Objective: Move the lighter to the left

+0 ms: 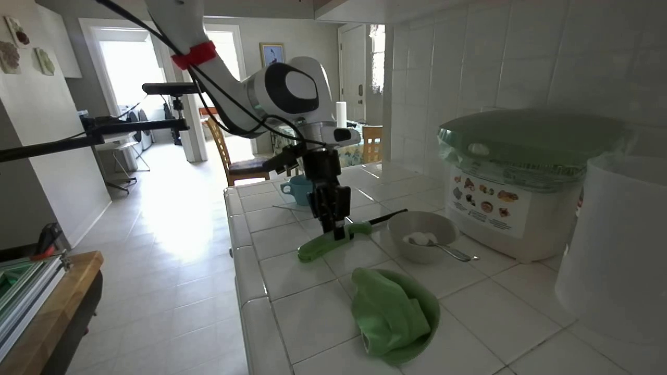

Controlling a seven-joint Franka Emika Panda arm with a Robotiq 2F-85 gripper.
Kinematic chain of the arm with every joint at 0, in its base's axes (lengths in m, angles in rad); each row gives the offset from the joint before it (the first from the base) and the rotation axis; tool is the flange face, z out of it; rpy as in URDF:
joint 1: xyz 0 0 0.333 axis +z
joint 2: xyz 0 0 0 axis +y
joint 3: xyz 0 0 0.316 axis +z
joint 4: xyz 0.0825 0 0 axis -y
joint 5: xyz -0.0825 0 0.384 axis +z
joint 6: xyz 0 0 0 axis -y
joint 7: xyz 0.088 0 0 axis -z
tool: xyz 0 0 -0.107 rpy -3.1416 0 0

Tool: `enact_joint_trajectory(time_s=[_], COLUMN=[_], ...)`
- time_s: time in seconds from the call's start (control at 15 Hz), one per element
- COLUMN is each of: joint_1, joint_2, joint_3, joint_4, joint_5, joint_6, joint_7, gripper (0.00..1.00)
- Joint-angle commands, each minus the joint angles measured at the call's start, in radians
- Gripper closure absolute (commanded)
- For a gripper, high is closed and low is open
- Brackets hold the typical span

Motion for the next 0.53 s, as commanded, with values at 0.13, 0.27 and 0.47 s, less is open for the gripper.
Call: enact_joint_trajectory(time_s=[0.13,0.27,0.47], joint_1=[-0.119,-0.173,-0.275], joint_2=[-0.035,-0.043,-0.047], joint_3=[0.096,0.148,0.262], joint_4=[-0.052,-0.071,-0.093], joint_5=[0.158,0.248,0.401], joint_6=[0.207,0.270,0.334], joint_7=[-0.208,-0.317,-0.503], gripper=[0.84,0.84,0.84])
